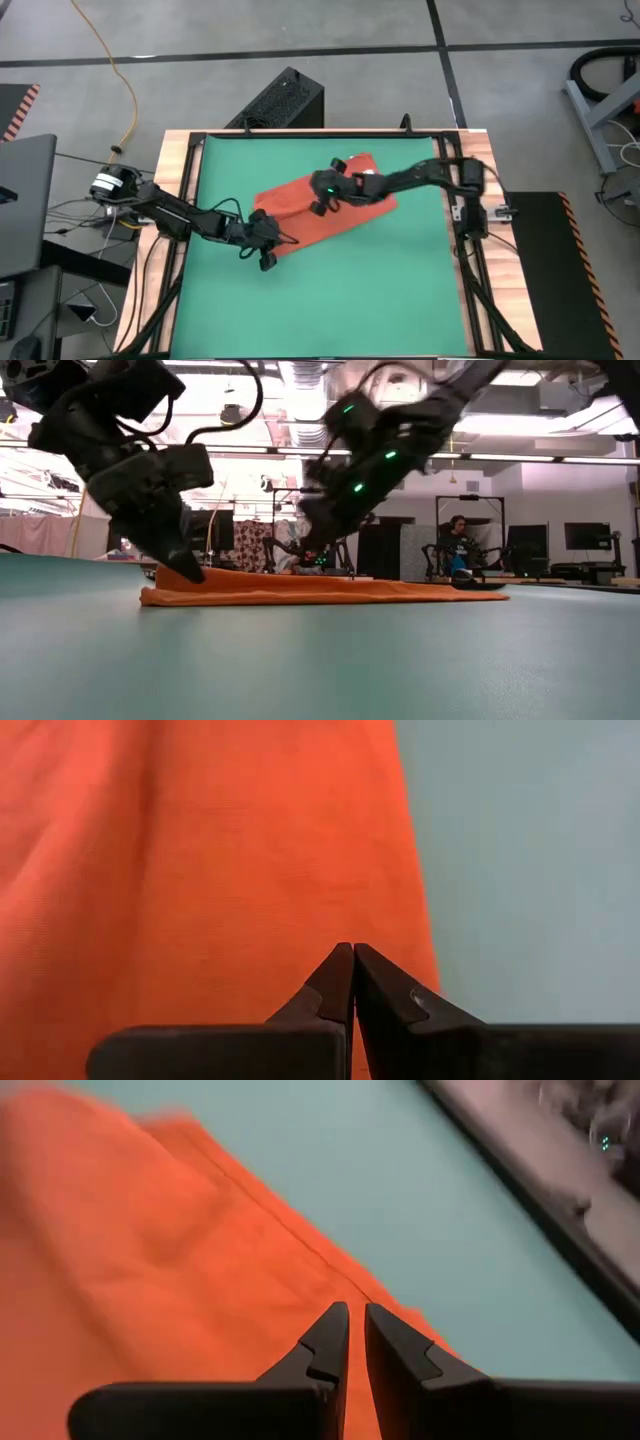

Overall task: Roll towel into tight, uniform cylinder
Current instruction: Fold the orange towel

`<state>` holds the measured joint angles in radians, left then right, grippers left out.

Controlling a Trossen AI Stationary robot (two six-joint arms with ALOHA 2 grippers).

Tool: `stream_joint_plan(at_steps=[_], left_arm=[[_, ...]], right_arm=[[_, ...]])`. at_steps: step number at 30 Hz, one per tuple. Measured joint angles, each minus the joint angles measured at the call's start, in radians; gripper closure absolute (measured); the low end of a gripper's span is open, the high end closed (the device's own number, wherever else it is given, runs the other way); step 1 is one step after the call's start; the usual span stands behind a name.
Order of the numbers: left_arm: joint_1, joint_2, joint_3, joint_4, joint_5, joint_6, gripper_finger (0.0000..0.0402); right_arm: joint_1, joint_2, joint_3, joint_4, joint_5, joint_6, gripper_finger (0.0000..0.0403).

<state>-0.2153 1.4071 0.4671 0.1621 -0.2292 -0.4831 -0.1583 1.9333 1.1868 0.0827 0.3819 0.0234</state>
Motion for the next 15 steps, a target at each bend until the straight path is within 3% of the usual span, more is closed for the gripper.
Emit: stream_joint_plan(at_steps=[7, 15], left_arm=[[0.0, 0.0, 0.0, -0.015, -0.02, 0.026, 0.0401], [0.0, 0.0, -0.023, -0.016, -0.021, 0.027, 0.0401]], right_arm=[[-0.029, 0.174, 0.237, -0.256, -0.066, -0.024, 0.0345], [-0.054, 0.255, 0.34, -0.379, -0.068, 0.002, 0.0346]])
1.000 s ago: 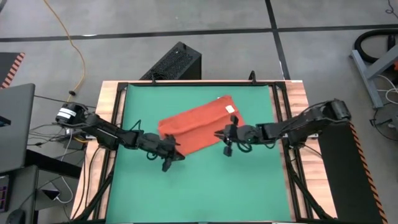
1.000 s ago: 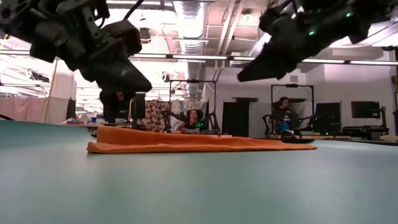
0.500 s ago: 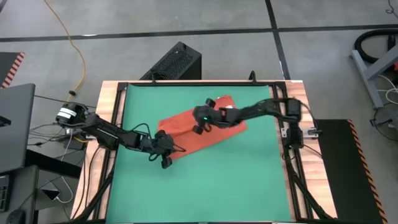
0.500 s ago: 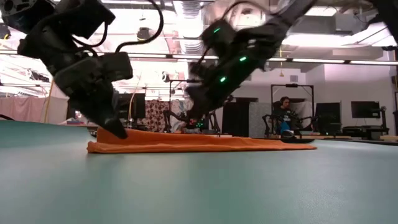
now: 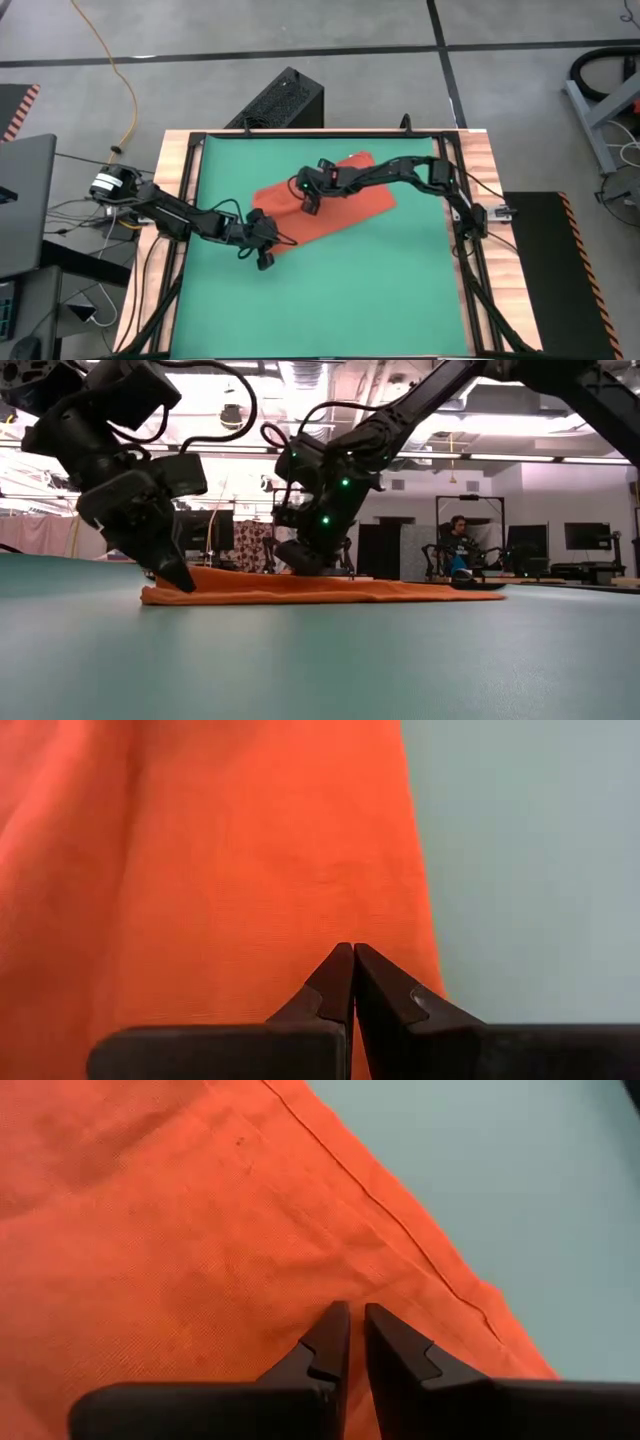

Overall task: Roll towel into tight, uniform cylinder
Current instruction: Fold the orange towel

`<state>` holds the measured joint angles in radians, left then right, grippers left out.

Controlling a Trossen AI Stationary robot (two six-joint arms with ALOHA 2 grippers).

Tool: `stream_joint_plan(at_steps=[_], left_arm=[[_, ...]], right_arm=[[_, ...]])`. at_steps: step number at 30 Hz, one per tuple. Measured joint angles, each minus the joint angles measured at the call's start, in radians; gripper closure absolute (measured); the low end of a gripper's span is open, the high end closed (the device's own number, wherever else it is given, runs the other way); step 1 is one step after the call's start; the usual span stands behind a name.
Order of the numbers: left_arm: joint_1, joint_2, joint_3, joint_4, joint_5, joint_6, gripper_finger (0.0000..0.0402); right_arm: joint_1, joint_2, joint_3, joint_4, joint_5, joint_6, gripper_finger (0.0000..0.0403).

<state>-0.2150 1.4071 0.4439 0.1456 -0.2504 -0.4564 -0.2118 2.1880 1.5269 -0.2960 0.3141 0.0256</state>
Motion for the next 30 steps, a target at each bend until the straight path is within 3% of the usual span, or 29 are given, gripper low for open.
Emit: stream_joint_plan(at_steps=[7, 14, 21, 30], left_arm=[[0.0, 0.0, -0.008, 0.001, -0.011, 0.007, 0.0401], [0.0, 0.001, -0.008, -0.005, -0.05, 0.008, 0.0401], [0.0, 0.002, -0.011, -0.036, -0.177, 0.03, 0.0401], [-0.001, 0.002, -0.183, 0.217, -0.181, -0.071, 0.0401]], right_arm=[[0.0, -0.001, 0.024, -0.04, 0.001, 0.003, 0.0393], [-0.001, -0.001, 0.065, -0.056, 0.005, 0.003, 0.0389], [-0.001, -0.001, 0.065, -0.064, 0.001, 0.003, 0.037], [-0.007, -0.001, 0.065, -0.059, 0.0, 0.0, 0.0397]])
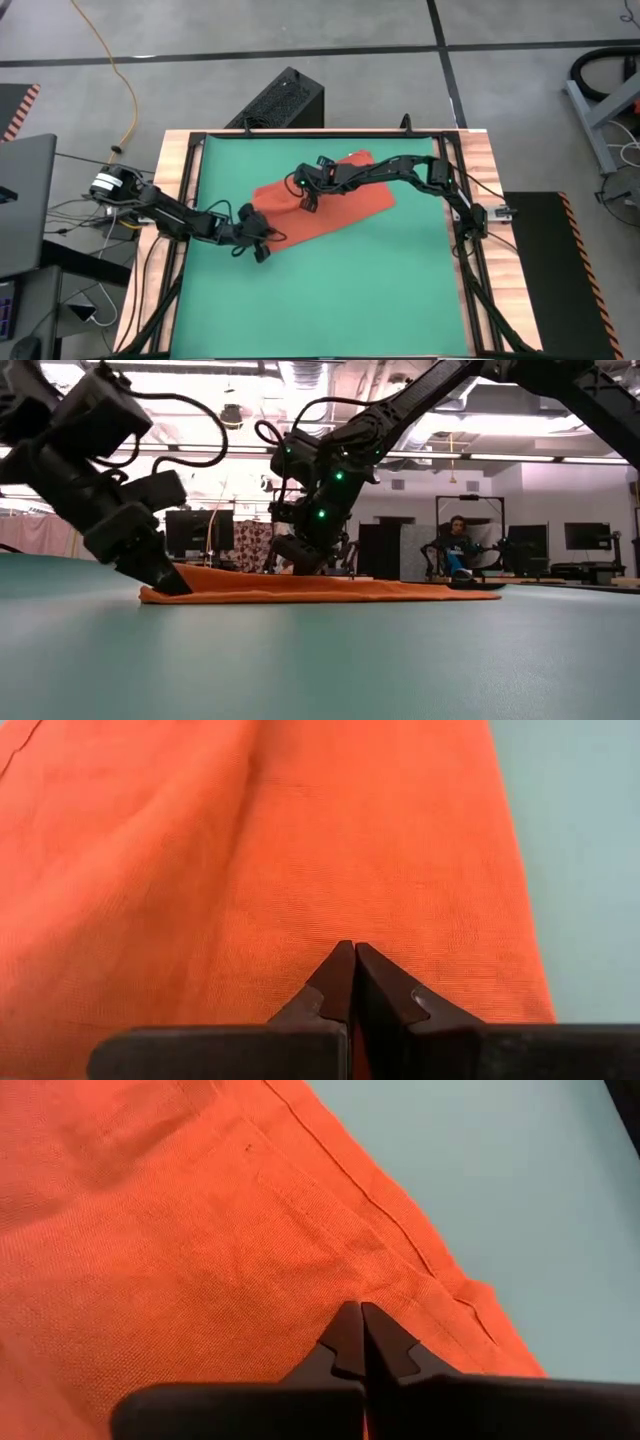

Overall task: Roll towel into tight, uniform cylinder
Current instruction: Fold the orange towel

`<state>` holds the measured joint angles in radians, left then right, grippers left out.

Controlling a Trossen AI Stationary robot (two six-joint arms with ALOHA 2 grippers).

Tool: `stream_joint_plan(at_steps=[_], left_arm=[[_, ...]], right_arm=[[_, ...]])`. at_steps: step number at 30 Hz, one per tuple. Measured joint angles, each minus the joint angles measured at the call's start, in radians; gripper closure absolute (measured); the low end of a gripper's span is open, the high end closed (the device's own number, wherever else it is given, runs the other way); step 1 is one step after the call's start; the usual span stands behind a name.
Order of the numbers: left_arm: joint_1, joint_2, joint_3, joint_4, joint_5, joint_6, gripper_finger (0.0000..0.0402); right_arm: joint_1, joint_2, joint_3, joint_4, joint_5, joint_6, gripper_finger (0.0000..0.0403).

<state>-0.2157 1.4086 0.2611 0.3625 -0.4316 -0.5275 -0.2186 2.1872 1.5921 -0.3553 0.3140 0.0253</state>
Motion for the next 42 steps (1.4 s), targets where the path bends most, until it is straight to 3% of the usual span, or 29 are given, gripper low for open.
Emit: stream_joint_plan(at_steps=[9, 18, 24, 27, 33, 42], left_arm=[[0.0, 0.0, -0.025, 0.033, 0.007, -0.016, 0.0401], [0.0, 0.0, -0.026, 0.03, 0.021, -0.04, 0.0401], [-0.012, 0.0, -0.026, 0.001, 0.037, -0.044, 0.0401], [-0.023, 0.0, -0.026, -0.006, 0.049, -0.043, 0.0401], [-0.034, 0.0, -0.026, -0.005, 0.048, -0.043, 0.0401], [-0.034, 0.001, -0.026, -0.005, 0.044, -0.045, 0.0401]], right_arm=[[-0.014, -0.008, 0.0, 0.05, 0.001, 0.006, 0.0375], [-0.049, -0.01, 0.04, 0.068, -0.006, 0.023, 0.0384], [-0.059, -0.01, 0.094, -0.051, -0.288, -0.24, 0.0352], [-0.068, -0.009, 0.119, -0.131, -0.323, -0.366, 0.0322], [-0.125, -0.01, 0.159, -0.15, -0.362, -0.454, 0.0272], [-0.117, -0.008, 0.158, -0.127, -0.455, -0.585, 0.0261]])
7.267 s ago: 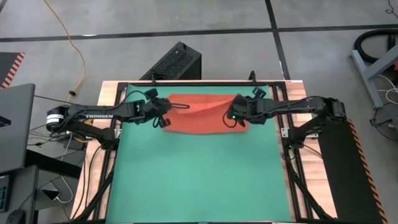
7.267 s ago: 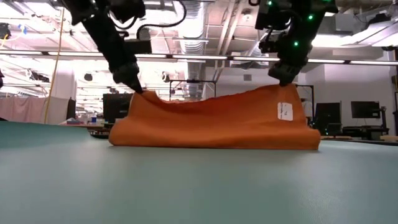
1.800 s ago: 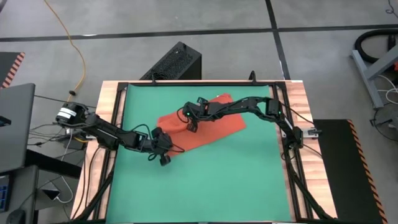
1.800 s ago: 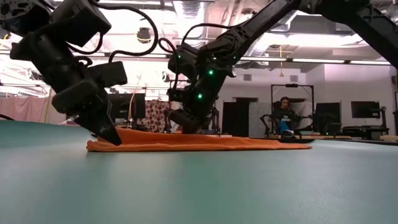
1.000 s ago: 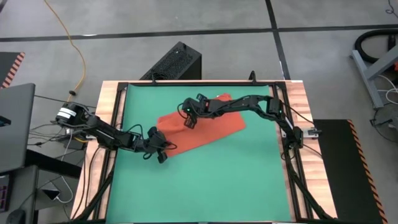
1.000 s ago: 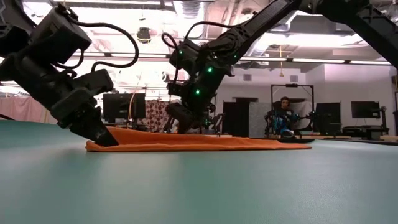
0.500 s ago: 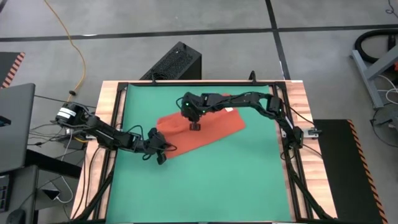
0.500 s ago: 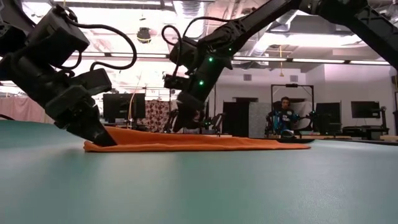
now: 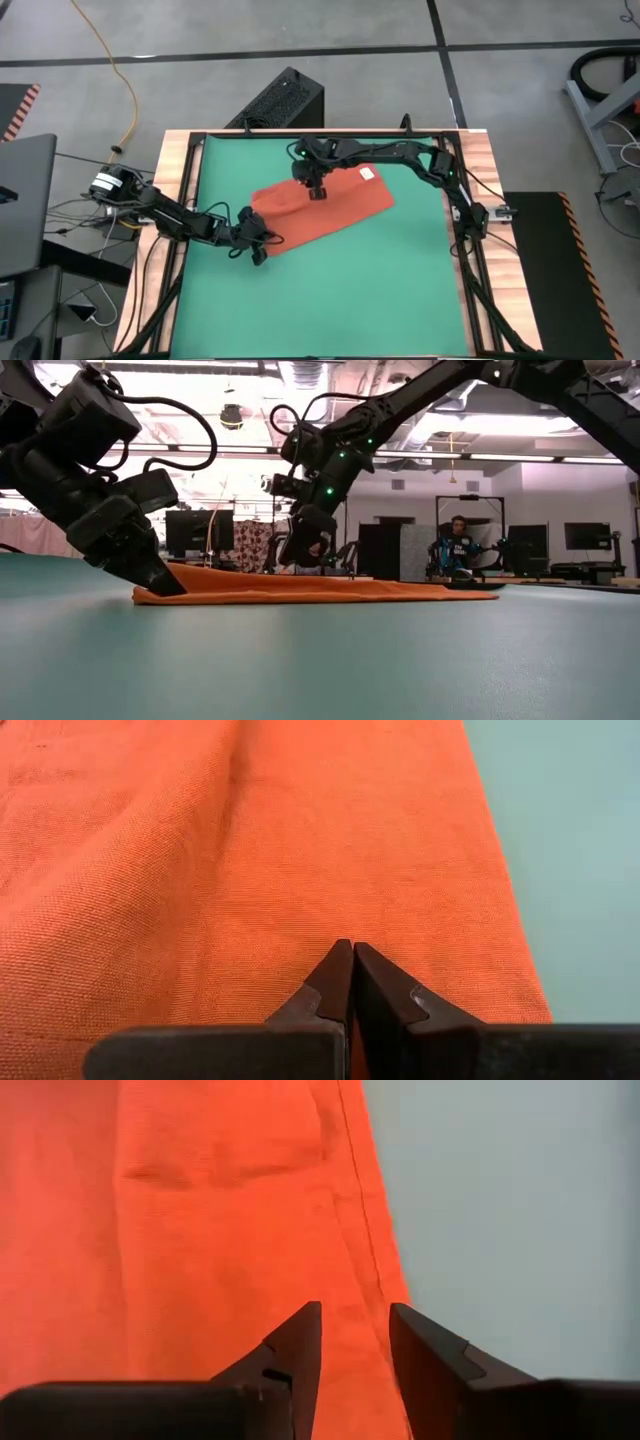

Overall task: Roll towel into tight, uniform cylinder
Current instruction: Fold the orange towel

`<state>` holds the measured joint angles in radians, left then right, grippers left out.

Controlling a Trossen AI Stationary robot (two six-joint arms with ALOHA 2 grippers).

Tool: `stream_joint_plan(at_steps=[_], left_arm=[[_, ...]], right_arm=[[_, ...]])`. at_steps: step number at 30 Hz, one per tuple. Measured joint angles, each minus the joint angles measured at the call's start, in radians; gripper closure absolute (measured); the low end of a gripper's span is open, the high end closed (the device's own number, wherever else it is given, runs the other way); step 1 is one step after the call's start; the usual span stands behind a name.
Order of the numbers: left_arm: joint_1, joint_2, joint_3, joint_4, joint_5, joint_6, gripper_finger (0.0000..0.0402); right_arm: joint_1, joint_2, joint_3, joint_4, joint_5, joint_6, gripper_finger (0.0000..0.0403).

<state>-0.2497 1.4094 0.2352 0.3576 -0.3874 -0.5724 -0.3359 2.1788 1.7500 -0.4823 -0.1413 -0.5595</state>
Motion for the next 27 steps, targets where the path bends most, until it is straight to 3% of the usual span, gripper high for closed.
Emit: stream_joint_plan(at_steps=[6, 17, 24, 27], left_arm=[[0.0, 0.0, 0.0, 0.0, -0.002, 0.0, 0.0401], [0.0, 0.0, 0.0, 0.0, -0.01, -0.016, 0.0401], [0.0, 0.0, -0.001, 0.031, -0.008, -0.016, 0.0401], [0.007, 0.0, -0.001, 0.075, -0.007, -0.004, 0.0401]], right_arm=[[-0.02, 0.005, 0.0, 0.013, -0.045, -0.001, 0.0262], [-0.031, 0.034, 0.027, 0.0, -0.018, -0.01, 0.0262], [-0.056, 0.034, 0.05, -0.276, -0.008, -0.008, 0.0262], [-0.047, 0.034, 0.089, -0.433, -0.101, 0.032, 0.0262]])
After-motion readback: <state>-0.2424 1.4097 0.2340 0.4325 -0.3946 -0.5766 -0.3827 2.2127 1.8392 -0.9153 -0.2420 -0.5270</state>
